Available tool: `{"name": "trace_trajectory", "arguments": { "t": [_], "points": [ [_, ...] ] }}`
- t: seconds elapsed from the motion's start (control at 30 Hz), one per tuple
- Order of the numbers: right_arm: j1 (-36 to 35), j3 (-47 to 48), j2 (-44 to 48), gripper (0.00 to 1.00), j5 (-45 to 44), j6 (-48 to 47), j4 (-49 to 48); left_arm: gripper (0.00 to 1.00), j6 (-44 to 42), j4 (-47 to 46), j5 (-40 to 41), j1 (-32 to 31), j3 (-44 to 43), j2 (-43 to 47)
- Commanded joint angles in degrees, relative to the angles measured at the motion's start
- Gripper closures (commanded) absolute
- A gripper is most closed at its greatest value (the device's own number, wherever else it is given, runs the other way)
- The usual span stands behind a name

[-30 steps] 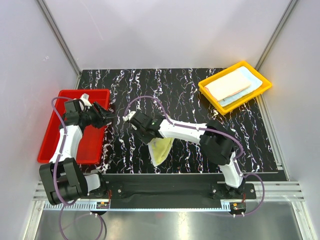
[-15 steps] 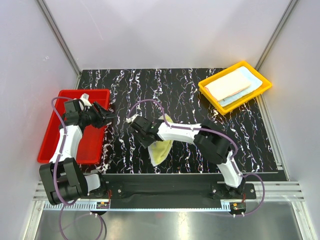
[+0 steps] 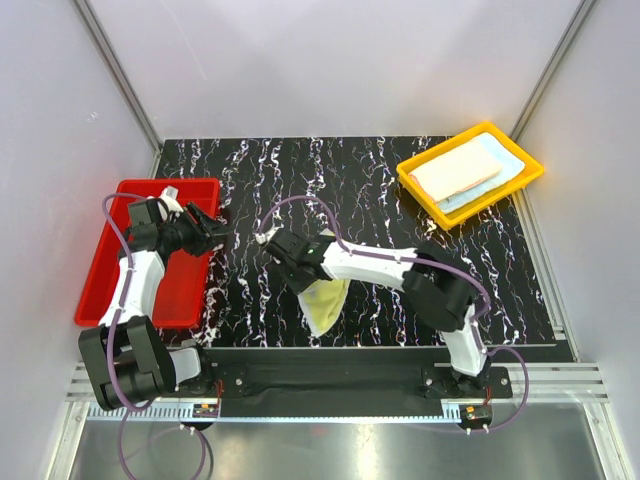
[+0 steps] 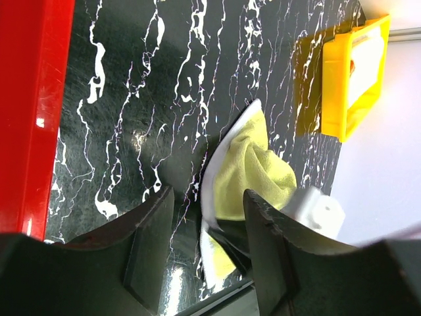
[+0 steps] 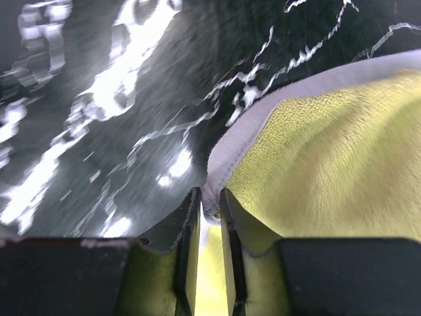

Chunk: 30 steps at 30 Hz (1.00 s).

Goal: Fold and stack the towels
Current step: Flatten out the crumpled towel

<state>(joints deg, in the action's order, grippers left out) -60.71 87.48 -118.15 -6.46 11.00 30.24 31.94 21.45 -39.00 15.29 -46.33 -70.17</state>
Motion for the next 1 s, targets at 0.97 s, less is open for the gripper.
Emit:
{"name": "trace_trajectory", "arguments": {
  "t": [0.97],
  "points": [
    [39.2,-17.1,21.6,0.96,24.2,-0.4,3.4,0.47,-0.2,-9.0,5.3,-28.0,-18.3,-22.7]
  ]
}}
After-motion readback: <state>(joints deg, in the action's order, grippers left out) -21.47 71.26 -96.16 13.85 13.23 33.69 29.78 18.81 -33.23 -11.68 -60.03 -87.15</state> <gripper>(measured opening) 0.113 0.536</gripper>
